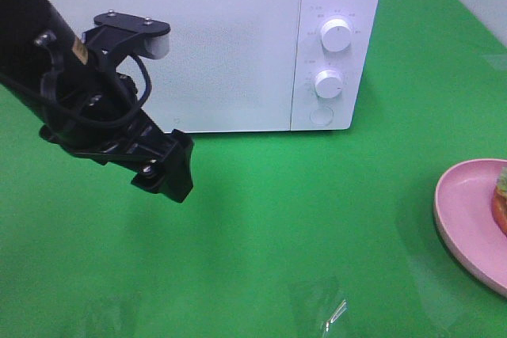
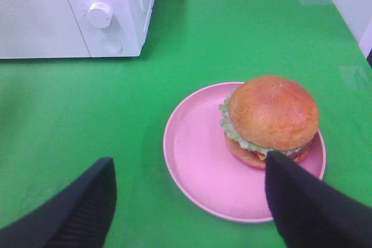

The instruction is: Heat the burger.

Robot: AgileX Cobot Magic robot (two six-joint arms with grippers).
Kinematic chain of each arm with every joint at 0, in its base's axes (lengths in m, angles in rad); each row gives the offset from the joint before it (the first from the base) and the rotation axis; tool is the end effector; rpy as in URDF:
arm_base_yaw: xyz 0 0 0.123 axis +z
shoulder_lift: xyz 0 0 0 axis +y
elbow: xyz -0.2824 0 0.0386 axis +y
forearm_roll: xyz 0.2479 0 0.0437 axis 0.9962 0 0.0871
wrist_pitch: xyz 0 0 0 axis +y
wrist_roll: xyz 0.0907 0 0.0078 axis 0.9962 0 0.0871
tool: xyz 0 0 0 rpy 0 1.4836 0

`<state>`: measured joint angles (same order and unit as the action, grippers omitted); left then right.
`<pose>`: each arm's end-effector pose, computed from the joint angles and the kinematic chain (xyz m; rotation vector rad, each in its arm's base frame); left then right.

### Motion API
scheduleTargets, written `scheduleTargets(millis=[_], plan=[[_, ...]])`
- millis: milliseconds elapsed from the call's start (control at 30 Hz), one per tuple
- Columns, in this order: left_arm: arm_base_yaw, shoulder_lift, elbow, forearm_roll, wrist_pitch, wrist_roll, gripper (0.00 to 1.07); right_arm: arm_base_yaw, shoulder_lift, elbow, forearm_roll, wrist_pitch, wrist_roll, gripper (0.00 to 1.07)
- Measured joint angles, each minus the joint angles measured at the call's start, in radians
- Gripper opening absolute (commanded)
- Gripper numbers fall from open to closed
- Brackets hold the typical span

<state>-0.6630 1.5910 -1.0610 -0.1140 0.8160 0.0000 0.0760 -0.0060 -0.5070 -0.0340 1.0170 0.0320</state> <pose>0.2383 -0.1957 0.2307 0.8438 2.7378 -0.2757 -0.0047 -0.0030 0.2827 -0.0428 1.9868 0.0296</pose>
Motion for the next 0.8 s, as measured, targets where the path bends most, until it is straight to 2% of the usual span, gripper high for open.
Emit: scheduleTargets(millis=[100,133,167,200,300,333,367,433,500,600,633,667,700,733,767,800], plan=[[0.0,-0.033,0.0,0.014,0.051,-0.016,1.0,0.0,0.0,0.0,0.0,0.0,0.0,0.7],[0.0,-0.065,0.0,0.039,0.091,-0.052,1.0,0.0,0.0,0.0,0.0,0.0,0.0,0.7],[0.0,-0.065,0.0,0.039,0.091,-0.052,1.0,0.0,0.0,0.0,0.0,0.0,0.0,0.7],[0.0,-0.099,0.0,0.088,0.127,-0.095,1.0,0.0,0.0,0.0,0.0,0.0,0.0,0.7],[0.0,-0.118,0.0,0.114,0.143,-0.123,1.0,0.0,0.0,0.0,0.0,0.0,0.0,0.7],[0.0,-0.154,0.0,0.177,0.173,-0.172,1.0,0.0,0.0,0.0,0.0,0.0,0.0,0.7],[0.0,-0.154,0.0,0.177,0.173,-0.172,1.0,0.0,0.0,0.0,0.0,0.0,0.0,0.7],[0.005,-0.215,0.0,0.302,0.241,-0.272,1.0,0.0,0.0,0.0,0.0,0.0,0.0,0.7],[0.027,-0.242,0.0,0.324,0.265,-0.29,1.0,0.0,0.0,0.0,0.0,0.0,0.0,0.7],[0.073,-0.272,0.0,0.322,0.286,-0.288,1.0,0.0,0.0,0.0,0.0,0.0,0.0,0.7],[0.144,-0.307,0.007,0.307,0.292,-0.262,1.0,0.0,0.0,0.0,0.0,0.0,0.0,0.7],[0.144,-0.307,0.007,0.307,0.292,-0.262,1.0,0.0,0.0,0.0,0.0,0.0,0.0,0.7],[0.224,-0.342,0.019,0.275,0.292,-0.213,1.0,0.0,0.0,0.0,0.0,0.0,0.0,0.7],[0.224,-0.342,0.019,0.275,0.292,-0.213,1.0,0.0,0.0,0.0,0.0,0.0,0.0,0.7],[0.274,-0.362,0.03,0.252,0.292,-0.184,1.0,0.0,0.0,0.0,0.0,0.0,0.0,0.7],[0.274,-0.362,0.03,0.252,0.292,-0.184,1.0,0.0,0.0,0.0,0.0,0.0,0.0,0.7]])
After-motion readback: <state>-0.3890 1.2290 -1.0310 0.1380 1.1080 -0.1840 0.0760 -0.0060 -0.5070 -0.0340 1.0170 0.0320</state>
